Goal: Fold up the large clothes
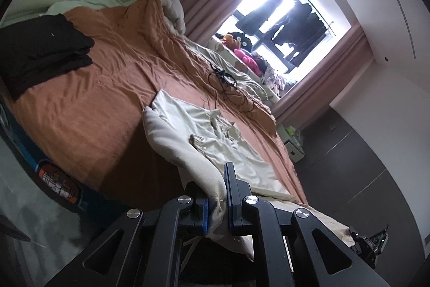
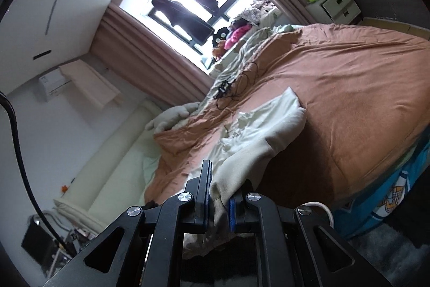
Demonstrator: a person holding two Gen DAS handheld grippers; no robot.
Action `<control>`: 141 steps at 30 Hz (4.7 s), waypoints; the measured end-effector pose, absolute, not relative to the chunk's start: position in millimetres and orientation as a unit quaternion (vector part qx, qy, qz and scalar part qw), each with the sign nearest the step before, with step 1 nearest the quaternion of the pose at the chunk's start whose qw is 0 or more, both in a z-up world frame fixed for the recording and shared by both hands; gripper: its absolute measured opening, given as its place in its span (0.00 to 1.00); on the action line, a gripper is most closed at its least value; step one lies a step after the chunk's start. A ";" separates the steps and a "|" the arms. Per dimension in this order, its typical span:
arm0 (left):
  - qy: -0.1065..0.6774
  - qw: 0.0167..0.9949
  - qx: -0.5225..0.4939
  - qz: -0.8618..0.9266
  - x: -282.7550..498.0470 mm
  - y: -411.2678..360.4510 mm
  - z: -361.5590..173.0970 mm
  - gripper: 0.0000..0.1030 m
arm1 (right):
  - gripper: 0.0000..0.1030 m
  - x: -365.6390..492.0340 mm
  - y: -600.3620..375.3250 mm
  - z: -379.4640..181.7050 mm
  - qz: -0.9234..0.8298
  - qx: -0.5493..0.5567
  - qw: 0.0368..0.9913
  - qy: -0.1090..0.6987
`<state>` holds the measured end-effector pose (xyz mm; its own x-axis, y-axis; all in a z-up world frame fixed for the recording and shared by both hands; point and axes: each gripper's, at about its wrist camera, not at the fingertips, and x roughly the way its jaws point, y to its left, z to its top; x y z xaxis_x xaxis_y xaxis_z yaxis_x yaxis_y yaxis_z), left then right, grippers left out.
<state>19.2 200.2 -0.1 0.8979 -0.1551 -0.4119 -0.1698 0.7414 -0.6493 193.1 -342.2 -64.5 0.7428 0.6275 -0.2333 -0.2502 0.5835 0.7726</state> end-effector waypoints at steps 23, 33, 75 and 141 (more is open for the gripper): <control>0.185 0.914 -0.362 -0.012 22.6 211.1 24.9 0.09 | 0.11 196.2 -340.9 -29.4 0.271 0.364 0.865 0.216; 0.194 0.916 -0.351 0.000 90.9 225.6 37.9 0.09 | 0.11 258.3 -329.3 -22.6 0.268 0.367 0.865 0.215; 0.345 0.883 -0.305 0.084 407.3 288.8 -73.6 0.10 | 0.11 537.1 -248.8 -106.0 0.180 0.333 0.862 0.336; 0.446 0.889 -0.102 0.021 493.3 151.2 -123.6 0.00 | 0.03 565.3 -48.7 -147.0 0.217 0.068 0.870 0.438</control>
